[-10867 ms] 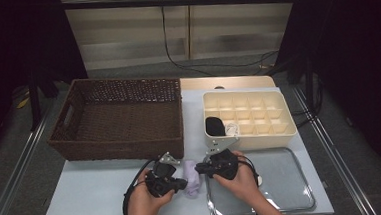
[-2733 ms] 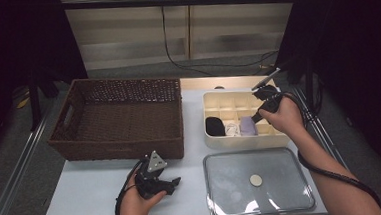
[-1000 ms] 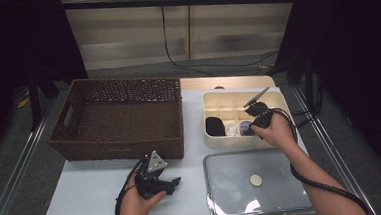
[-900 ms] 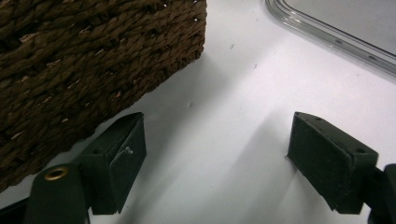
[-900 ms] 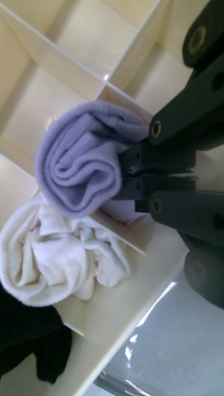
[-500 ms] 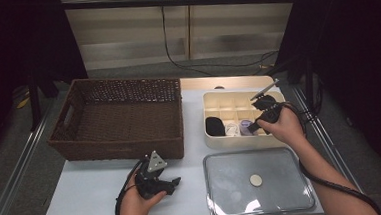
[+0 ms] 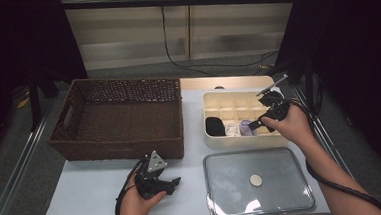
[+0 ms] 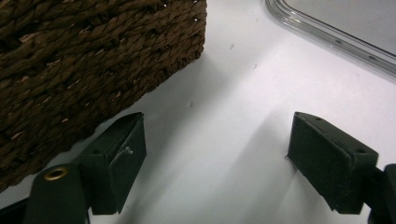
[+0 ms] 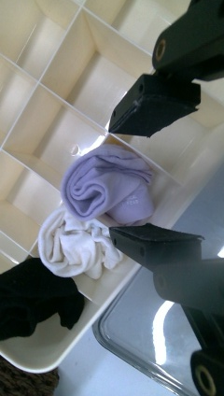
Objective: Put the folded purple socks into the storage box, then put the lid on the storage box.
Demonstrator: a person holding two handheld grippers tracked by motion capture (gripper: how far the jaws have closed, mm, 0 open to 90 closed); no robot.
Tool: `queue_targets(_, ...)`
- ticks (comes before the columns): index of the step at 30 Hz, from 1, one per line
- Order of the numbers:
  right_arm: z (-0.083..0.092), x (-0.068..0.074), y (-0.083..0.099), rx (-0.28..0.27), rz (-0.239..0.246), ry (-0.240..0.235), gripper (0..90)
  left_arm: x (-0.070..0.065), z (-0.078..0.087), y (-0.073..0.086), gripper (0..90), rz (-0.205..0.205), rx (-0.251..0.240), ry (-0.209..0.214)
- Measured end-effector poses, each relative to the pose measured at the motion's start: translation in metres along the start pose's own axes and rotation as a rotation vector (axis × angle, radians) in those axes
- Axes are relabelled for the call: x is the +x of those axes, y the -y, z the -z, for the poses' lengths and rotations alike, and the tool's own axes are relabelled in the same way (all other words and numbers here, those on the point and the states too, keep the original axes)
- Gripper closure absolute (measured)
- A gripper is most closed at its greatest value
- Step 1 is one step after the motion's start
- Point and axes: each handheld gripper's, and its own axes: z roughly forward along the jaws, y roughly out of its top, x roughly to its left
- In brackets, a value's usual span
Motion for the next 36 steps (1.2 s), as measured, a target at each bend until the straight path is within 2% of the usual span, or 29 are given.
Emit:
queue_targets(7, 0.007, 0.0, 0.006, 0.005, 0.022, -0.003, 34.6, 0.0, 0.0, 0.0, 18.8, 0.0, 0.003, 0.0)
queue_targets(15, 0.017, 0.0, 0.014, -0.002, 0.035, 0.023, 32.0, 0.0, 0.0, 0.0, 18.4, 0.0, 0.002, 0.003)
queue_targets(25, 0.031, -0.001, 0.029, -0.036, 0.04, 0.007, 30.9, 0.0, -0.001, 0.0, 17.0, 0.005, -0.001, 0.011)
queue_targets(29, 0.035, -0.001, 0.035, -0.036, 0.047, 0.022, 31.7, -0.002, -0.002, -0.003, 13.9, 0.005, 0.018, 0.008)
queue_targets(34, 0.039, -0.001, 0.046, -0.069, 0.027, -0.007, 31.1, -0.002, -0.002, -0.006, 14.0, 0.01, 0.042, 0.01)
queue_targets(36, 0.04, -0.001, 0.051, -0.074, 0.027, -0.003, 30.7, -0.003, -0.001, -0.008, 14.2, 0.008, 0.061, 0.009)
